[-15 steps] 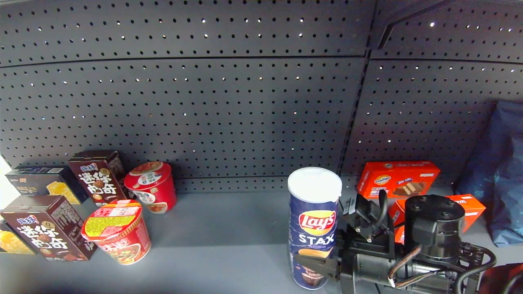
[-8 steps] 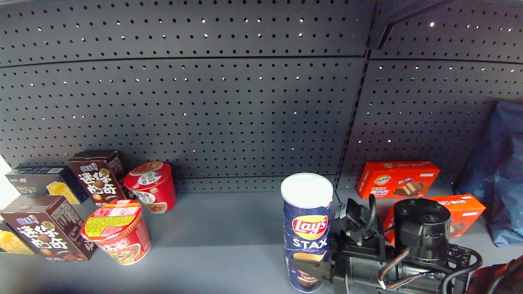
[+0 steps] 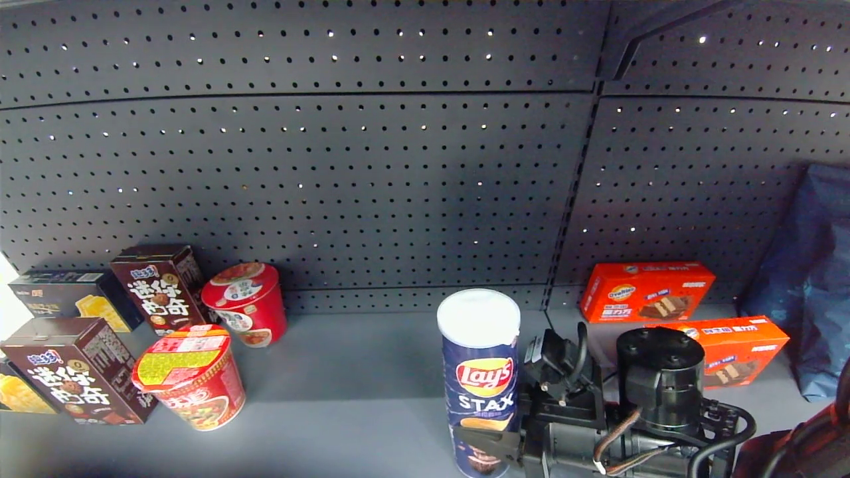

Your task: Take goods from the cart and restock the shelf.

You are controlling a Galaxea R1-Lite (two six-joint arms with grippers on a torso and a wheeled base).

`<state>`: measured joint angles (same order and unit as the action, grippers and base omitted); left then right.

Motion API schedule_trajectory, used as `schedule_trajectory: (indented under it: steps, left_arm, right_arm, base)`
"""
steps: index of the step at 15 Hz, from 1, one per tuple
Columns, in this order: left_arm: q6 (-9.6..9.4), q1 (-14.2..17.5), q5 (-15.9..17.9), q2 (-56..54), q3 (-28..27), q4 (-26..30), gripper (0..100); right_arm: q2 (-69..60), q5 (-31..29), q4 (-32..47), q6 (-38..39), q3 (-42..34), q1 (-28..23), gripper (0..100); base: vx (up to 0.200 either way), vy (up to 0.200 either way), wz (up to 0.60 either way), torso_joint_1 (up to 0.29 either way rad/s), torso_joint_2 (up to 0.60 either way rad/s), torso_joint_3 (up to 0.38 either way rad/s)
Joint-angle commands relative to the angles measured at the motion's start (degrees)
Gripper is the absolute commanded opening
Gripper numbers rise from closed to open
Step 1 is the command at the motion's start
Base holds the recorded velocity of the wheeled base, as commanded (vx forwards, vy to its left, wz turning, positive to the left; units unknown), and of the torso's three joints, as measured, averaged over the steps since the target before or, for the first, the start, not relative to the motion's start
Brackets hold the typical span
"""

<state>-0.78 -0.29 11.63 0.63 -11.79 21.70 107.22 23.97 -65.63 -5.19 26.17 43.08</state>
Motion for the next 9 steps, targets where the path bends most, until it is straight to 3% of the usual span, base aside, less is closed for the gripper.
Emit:
schedule_trajectory:
  steps: [1,2,3,9]
  left_arm:
    - [-0.01,-0.1,0.1,0.0,0.0,0.0,0]
    - [-0.01,0.0,0.1,0.0,0.0,0.0,0]
    - [-0.01,0.0,0.1,0.0,0.0,0.0,0]
    - [-0.01,-0.1,0.1,0.0,0.0,0.0,0]
  right_arm:
    - [0.4,0.0,0.0,0.0,-0.2,0.2,0]
    - [0.4,0.0,-0.1,-0.2,-0.6,0.2,0]
    - [0.2,-0.1,-0.1,-0.1,-0.9,0.5,100]
    - [-6.1,-0.6,-0.3,-0.2,-7.4,-0.5,100]
  base:
    - [0.000,0.000,0.00,0.000,0.00,0.000]
    - [0.000,0.000,0.00,0.000,0.00,0.000]
    - [0.000,0.000,0.00,0.000,0.00,0.000]
    - [0.000,0.000,0.00,0.000,0.00,0.000]
